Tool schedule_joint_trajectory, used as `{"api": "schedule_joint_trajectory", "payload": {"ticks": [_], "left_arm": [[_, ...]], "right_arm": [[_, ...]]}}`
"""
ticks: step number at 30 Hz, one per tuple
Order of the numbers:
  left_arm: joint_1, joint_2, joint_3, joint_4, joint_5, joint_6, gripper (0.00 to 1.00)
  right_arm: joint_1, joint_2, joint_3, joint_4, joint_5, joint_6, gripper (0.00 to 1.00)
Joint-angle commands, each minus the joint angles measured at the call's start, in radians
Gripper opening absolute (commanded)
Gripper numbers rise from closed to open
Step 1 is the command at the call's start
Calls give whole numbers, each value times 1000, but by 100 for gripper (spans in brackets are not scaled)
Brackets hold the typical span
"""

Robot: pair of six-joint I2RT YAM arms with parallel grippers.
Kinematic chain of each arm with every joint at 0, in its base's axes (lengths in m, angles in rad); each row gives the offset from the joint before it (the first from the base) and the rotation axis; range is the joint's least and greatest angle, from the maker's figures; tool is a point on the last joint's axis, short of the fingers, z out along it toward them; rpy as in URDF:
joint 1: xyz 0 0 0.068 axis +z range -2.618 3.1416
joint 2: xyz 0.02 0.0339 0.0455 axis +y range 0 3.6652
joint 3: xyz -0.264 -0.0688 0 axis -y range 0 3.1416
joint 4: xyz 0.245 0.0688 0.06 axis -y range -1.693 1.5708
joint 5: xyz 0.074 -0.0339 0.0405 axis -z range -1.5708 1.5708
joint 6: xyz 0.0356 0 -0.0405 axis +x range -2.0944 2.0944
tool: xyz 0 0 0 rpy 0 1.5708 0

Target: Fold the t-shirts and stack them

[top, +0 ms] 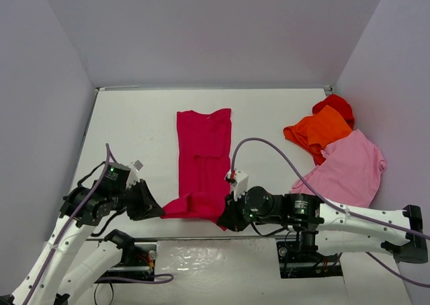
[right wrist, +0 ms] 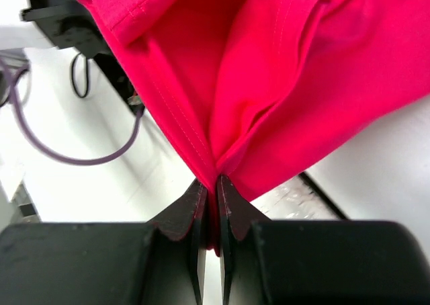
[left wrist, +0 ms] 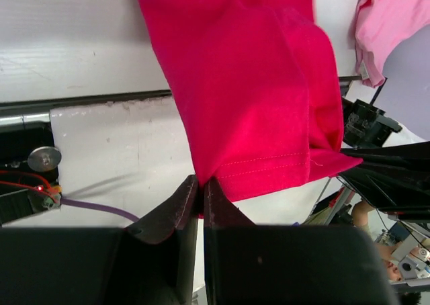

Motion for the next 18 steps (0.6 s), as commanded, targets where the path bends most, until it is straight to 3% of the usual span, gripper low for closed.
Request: {"api": "schedule_joint_trajectory", "payload": {"ticks": [1,5,9,15,18], "left_arm": [[8,-41,110,-171,-77,-13,0],[8,-77,117,-211,-85,-23,0],[8,-53,59,-94,-55,-31,0],[8,135,49,87,-26,51,0],[8,260,97,143,-31,112,0]], "right_arm": [[66,-92,7,-111,87,111,4],[111,-130,2,-138,171,143,3],[111,-86,48,-154,334,53,2],[80,107,134,-140,576,-124,0],[-3,191,151,-94,572,-211,0]]}}
